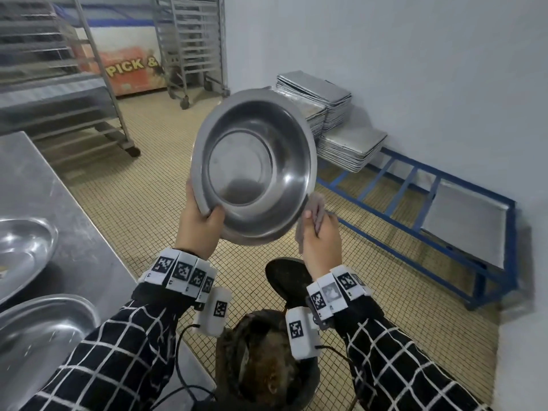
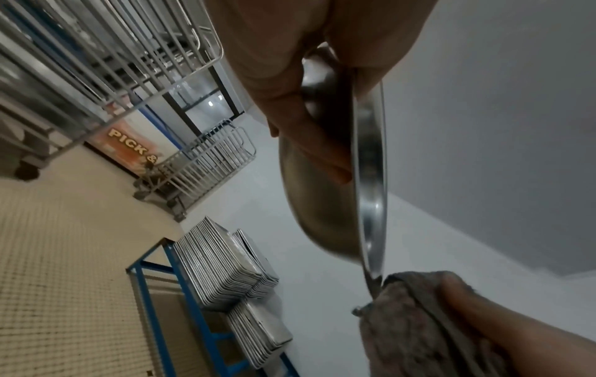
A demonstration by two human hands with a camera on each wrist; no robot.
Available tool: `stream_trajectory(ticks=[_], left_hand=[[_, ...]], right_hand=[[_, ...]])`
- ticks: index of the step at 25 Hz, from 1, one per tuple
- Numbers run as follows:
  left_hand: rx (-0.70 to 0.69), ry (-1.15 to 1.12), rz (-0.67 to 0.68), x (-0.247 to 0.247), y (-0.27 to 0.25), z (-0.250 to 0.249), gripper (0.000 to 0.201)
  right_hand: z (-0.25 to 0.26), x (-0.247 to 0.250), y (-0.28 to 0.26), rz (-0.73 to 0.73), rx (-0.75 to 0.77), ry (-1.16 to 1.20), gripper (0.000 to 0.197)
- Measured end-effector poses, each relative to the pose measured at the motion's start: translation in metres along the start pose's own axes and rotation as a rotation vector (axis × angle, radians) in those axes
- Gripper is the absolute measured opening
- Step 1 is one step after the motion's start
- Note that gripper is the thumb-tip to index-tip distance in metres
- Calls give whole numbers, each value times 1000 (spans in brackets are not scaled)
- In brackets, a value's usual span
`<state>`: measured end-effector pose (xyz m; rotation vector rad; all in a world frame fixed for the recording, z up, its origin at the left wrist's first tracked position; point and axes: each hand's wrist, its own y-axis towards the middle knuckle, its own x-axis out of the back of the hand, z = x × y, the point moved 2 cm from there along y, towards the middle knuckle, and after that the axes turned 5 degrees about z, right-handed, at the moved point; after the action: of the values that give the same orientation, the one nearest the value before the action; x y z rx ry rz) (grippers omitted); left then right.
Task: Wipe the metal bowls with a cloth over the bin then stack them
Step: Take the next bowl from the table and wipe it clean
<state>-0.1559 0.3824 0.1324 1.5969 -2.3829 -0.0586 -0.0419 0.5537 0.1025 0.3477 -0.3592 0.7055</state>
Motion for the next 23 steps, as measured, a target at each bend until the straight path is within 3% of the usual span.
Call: stream_trajectory(ticks=[5,7,9,11,13,15,17,19,21,23], left_hand=[[-35,112,60,-1,3,-7,58],[-79,130,74,-1,3,-12,51],[-87,99,100,3,5,-12,42],[-70,95,114,8,7,-11,38],[-81,138,122,9,6,-13,37],[-97,147,100,7,4,-16,36],[-91,111,57,5,3,-17,40],[-83,90,9,4,4,-17,38],[-89,67,-37,4,5,-18,29],[-91,22,-61,3,5,-19,23]], right_hand=[[15,-47,-20,476,291,-194,47],[12,-57,-27,598,428,-225,50],[6,-50,-21,687,442,-349,54],[-5,-36,-3,686,487,-749,55],[-16,-22,21,573,501,-1084,63],[-21,-15,36,449,457,-1210,74],[-17,-18,33,414,425,-1171,78],[-8,-30,15,441,441,-980,75],[4,-44,-11,452,457,-667,65],[8,-48,-29,386,503,-503,49]])
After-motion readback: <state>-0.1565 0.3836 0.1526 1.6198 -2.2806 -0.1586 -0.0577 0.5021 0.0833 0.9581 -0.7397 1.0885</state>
